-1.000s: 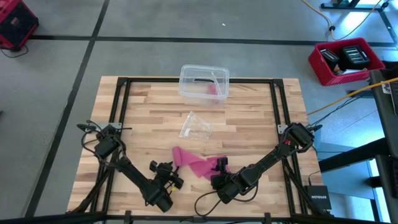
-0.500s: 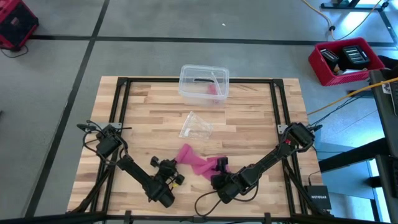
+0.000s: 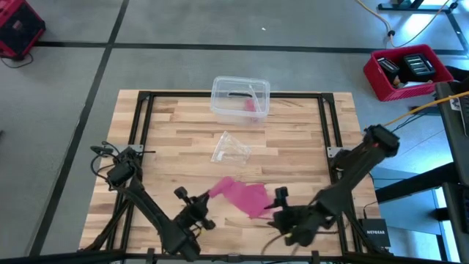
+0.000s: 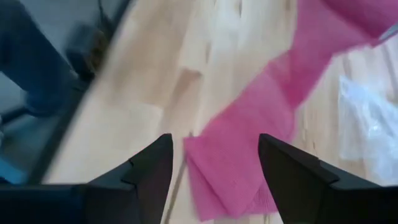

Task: Roll bandage
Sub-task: Roll the pink bandage

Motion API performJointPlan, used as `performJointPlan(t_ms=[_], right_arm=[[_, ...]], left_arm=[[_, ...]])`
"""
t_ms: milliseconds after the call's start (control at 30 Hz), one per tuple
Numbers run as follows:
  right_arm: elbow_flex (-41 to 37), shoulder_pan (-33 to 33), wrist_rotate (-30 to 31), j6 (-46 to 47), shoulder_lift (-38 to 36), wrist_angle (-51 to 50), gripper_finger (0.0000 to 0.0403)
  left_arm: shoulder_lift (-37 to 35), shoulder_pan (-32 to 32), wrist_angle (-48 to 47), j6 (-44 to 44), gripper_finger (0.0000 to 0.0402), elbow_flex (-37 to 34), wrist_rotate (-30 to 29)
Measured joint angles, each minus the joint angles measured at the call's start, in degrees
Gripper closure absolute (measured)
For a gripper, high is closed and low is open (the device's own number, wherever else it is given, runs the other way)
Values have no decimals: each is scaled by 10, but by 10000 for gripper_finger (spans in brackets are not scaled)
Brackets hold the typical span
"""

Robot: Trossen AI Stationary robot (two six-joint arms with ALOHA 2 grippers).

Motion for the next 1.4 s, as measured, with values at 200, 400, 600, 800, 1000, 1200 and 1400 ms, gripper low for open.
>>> performJointPlan(t_ms=[200, 400, 600, 800, 1000, 1200, 1400], right_arm=[[0, 48, 48, -5, -95, -14, 166], [0, 87, 116, -7, -177, -29, 166], [0, 87, 132, -19, -230, -64, 166], [-4, 62, 151, -39, -240, -67, 166], [-64, 22, 130, -81, -230, -6, 166], [-139, -24, 90, -87, -231, 65, 166], [-237, -40, 43, 9, -232, 113, 166]], left_arm=[[-5, 7, 3, 225, 399, 135, -152], [-5, 20, 28, 456, 399, 286, -193], [-44, 36, 184, 757, 399, 325, -190], [-92, 50, 274, 887, 399, 326, -186], [-94, 63, 273, 914, 397, 324, -141], [-94, 65, 273, 907, 398, 324, -122], [-94, 61, 272, 907, 399, 324, -128]])
